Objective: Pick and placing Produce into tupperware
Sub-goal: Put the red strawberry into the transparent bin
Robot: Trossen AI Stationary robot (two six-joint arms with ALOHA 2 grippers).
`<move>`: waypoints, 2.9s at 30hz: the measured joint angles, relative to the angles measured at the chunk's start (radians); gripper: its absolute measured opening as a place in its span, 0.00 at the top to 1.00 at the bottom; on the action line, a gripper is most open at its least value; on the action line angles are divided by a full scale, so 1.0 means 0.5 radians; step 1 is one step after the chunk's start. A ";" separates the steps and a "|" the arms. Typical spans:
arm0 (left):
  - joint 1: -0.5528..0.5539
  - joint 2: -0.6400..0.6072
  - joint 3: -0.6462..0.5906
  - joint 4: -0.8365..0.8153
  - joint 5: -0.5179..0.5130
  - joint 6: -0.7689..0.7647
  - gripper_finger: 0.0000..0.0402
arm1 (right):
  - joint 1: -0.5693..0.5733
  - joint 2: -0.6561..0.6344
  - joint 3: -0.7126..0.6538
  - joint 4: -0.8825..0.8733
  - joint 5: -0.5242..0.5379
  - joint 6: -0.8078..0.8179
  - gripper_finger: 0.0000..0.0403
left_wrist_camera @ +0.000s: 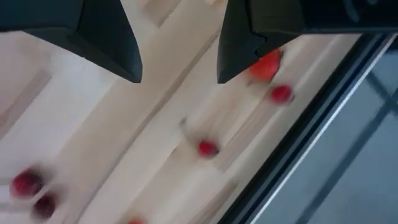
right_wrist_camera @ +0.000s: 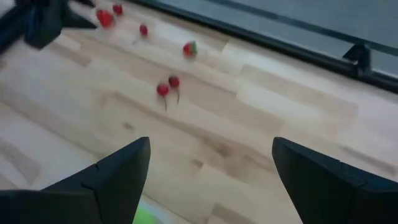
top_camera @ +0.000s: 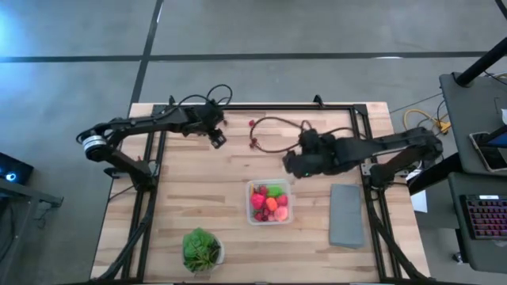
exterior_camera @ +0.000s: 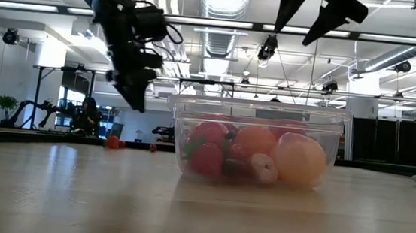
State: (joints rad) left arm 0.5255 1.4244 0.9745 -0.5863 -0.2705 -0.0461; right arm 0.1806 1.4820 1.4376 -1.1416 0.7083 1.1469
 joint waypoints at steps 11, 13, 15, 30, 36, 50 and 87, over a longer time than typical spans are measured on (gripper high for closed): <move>0.322 -0.062 -0.002 -0.317 0.122 -0.420 0.53 | -0.213 -0.162 0.000 0.012 0.053 -0.117 0.18; 0.425 -0.062 -0.004 -0.354 0.167 -0.420 0.56 | -0.249 -0.162 0.000 0.013 0.053 -0.117 0.18; 0.516 -0.062 -0.004 -0.376 0.221 -0.420 0.59 | -0.274 -0.155 0.000 0.014 0.053 -0.118 0.18; 0.688 0.191 -0.017 -0.270 0.422 -0.246 0.67 | -0.412 -0.138 -0.002 0.037 0.053 -0.261 0.18; 0.687 0.178 -0.024 -0.238 0.234 -0.246 0.57 | -0.446 -0.138 -0.002 0.040 0.053 -0.281 0.18; 0.687 0.172 -0.023 -0.277 0.318 -0.792 0.37 | -0.712 -0.138 -0.004 0.044 -0.348 -0.786 0.18; 0.641 0.311 0.027 -0.042 0.373 -1.327 0.49 | -1.017 -0.145 -0.004 0.108 -0.385 -1.256 0.18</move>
State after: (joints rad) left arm 0.8458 1.5798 0.9878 -0.6072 -0.0842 -0.7098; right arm -0.3279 1.4097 1.4357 -1.0878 0.5156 0.5190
